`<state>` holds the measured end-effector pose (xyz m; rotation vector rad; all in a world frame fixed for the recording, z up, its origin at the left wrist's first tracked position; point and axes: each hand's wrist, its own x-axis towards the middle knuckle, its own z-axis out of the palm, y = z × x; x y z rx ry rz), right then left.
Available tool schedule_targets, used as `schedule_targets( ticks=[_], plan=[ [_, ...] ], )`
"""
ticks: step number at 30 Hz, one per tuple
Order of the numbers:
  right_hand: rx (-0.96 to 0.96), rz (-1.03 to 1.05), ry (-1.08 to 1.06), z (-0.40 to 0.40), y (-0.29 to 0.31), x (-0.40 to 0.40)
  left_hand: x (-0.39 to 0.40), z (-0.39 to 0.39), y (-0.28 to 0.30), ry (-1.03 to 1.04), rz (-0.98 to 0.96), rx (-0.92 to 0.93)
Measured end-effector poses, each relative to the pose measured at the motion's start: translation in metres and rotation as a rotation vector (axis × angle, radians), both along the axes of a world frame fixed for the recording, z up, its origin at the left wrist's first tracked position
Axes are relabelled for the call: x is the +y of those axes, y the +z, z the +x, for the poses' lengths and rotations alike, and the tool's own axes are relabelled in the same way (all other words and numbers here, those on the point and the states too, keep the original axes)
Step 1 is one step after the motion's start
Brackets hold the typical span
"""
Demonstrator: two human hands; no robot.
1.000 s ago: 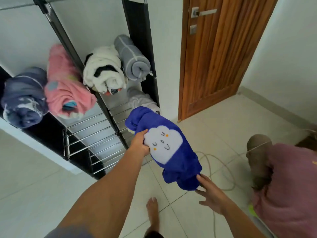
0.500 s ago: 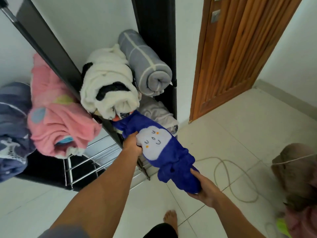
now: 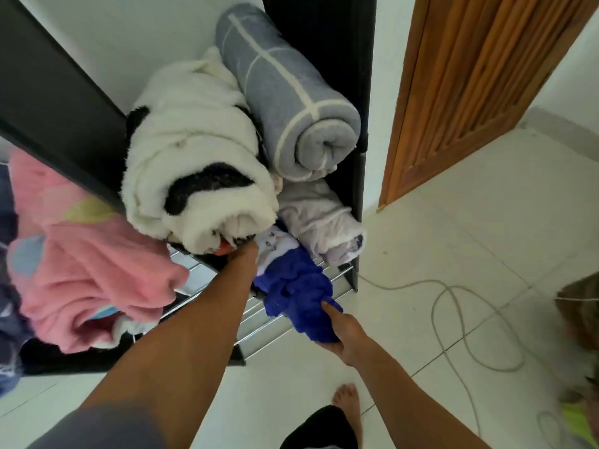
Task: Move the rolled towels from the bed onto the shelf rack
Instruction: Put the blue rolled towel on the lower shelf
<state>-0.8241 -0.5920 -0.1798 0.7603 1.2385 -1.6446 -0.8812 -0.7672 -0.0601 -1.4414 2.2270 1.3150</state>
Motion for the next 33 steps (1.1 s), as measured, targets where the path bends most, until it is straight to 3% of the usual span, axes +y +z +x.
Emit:
schedule_targets(
  ticks=[2, 4, 9, 19, 33],
  plan=[
    [0.023, -0.006, 0.011, -0.005, 0.0, -0.011, 0.006, -0.008, 0.002, 0.106, 0.069, 0.046],
    [0.052, -0.047, -0.001, -0.008, 0.003, -0.019, -0.007, -0.014, -0.014, -0.099, -0.023, -0.065],
    [0.084, -0.037, 0.01, -0.009, 0.001, -0.018, -0.017, -0.009, -0.044, -0.315, -0.213, -0.097],
    [0.104, -0.006, 0.2, 0.013, 0.025, 0.02, 0.014, 0.037, -0.036, -0.334, -0.261, -0.125],
    [0.311, -0.192, 0.159, 0.099, 0.11, 0.149, 0.149, 0.126, 0.013, -0.386, -0.292, -0.018]
  ],
)
